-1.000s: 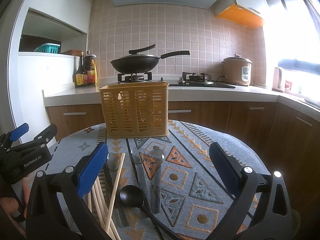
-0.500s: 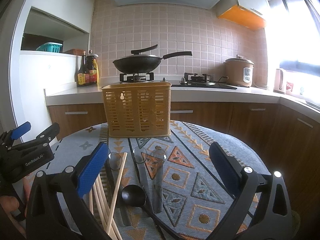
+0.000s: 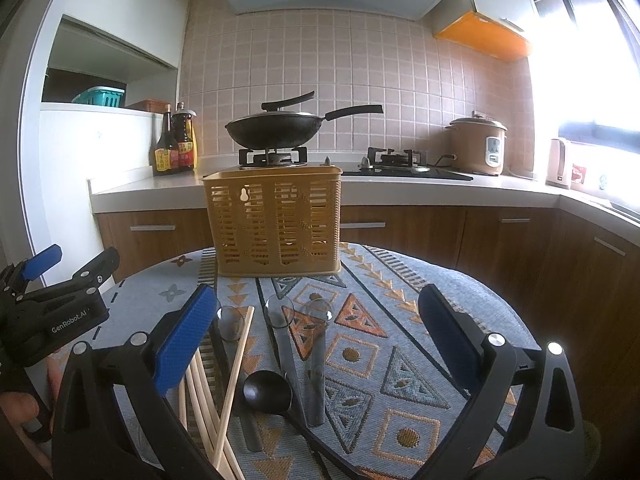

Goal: Organize utensils

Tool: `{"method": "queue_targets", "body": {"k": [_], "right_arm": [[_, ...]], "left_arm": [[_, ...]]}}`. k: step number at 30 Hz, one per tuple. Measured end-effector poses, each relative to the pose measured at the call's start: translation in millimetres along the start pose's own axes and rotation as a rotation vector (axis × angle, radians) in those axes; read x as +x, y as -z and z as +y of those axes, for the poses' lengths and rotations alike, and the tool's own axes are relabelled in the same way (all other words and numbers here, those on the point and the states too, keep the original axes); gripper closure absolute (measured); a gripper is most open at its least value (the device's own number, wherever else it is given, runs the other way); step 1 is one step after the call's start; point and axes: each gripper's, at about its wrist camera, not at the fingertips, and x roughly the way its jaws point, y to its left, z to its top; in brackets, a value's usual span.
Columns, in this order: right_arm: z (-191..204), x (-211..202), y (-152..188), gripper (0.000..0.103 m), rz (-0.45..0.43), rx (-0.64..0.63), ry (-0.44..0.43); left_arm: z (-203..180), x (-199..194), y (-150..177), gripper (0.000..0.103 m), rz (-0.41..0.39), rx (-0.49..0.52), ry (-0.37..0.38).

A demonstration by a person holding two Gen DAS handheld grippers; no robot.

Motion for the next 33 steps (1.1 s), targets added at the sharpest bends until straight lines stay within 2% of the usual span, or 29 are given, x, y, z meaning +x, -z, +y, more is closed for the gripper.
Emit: {"method": "queue_targets", "body": {"k": [8,11,13,17,20,23,24,25,27,29,31,33], "right_arm": [[0,0,0,0.006,0.0,-0.002,0.009],[-1,2,0,0.006,0.014,0.001,0.045],[-2,5,0,0.006,0.038,0.009,0.073],[-6,21,3,0.006,0.154,0.038,0.106],[-8,28,5,0.006,0.206,0.05,0.085],[-15,33,6,0.006,0.251,0.087,0.031],[-18,36,7,0.006,0.276,0.104,0.009],[-21,40,8,0.006,0.307,0.119,-0.011],[-25,48,8,0.006,0.365,0.122,0.0],[-30,58,6,0.007,0.433,0.12,-0.014],[-34,69,1,0.015,0.498,0.114,-0.043],[-34,79,-6,0.029,0.554,0.085,-0.063]], "left_arm": [[0,0,-1,0.007,0.0,-0.002,0.0],[0,0,-1,0.007,0.002,-0.003,-0.001],[2,-2,-1,0.007,0.0,-0.009,-0.013],[2,-1,-2,0.007,0.005,-0.012,-0.014],[5,2,-4,0.008,0.028,-0.025,-0.003],[13,16,-4,0.009,0.128,-0.036,0.044],[16,24,-4,0.014,0.19,-0.032,0.069],[21,34,-4,0.025,0.277,-0.029,0.117],[30,52,-5,0.031,0.421,-0.042,0.209],[33,66,-5,0.033,0.549,-0.034,0.267],[29,74,-1,0.039,0.642,0.0,0.329],[21,79,4,0.043,0.709,0.03,0.369]]}}
